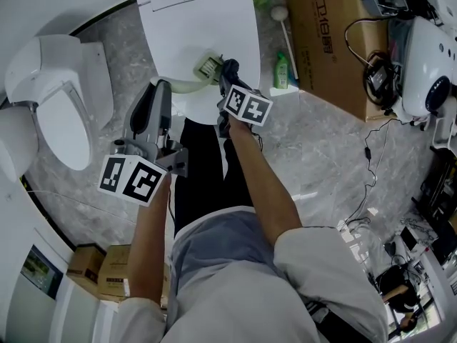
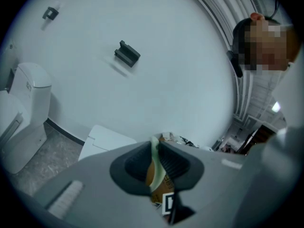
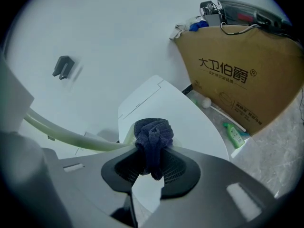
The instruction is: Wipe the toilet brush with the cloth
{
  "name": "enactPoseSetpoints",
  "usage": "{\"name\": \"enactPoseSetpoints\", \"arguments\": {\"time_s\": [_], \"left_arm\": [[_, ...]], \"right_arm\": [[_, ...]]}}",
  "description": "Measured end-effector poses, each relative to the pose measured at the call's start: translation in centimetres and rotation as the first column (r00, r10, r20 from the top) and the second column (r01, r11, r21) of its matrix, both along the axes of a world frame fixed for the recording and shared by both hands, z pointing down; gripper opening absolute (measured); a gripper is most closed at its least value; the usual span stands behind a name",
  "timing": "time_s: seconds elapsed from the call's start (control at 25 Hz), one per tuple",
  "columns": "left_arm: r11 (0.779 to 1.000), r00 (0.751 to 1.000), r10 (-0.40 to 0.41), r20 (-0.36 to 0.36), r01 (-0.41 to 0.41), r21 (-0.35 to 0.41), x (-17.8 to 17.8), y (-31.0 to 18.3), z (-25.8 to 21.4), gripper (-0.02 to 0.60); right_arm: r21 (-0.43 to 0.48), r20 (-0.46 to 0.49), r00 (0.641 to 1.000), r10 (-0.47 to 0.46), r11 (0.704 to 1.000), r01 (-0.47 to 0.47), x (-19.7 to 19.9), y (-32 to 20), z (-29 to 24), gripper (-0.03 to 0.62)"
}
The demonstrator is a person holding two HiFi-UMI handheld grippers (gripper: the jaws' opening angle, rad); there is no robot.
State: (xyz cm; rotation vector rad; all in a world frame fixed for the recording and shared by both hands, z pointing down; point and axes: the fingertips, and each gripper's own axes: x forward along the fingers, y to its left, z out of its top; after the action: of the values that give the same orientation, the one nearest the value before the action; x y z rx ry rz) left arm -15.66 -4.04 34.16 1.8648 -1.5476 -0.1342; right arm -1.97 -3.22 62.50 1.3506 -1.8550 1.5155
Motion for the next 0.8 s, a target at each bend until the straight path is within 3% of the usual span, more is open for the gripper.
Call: {"name": "enactPoseSetpoints", "arguments": {"time_s": [0.28, 0.8], "left_arm": [[1.0, 1.0, -0.003, 0.003, 0.003, -0.003, 0.1, 0.1, 0.0, 0.0], [1.0, 1.0, 0.006, 0.006, -0.006, -0.002, 0.1, -0.1, 0.2, 0.0]], "right_arm": [[-0.06, 0.087, 0.996, 0.008, 0.998, -0.003, -2.1, 2.4, 0.6, 0.088], [-0.146, 0.118, 0.993, 0.015, 0.989, 0.002, -2.2, 6.7, 4.0, 0.087]]}}
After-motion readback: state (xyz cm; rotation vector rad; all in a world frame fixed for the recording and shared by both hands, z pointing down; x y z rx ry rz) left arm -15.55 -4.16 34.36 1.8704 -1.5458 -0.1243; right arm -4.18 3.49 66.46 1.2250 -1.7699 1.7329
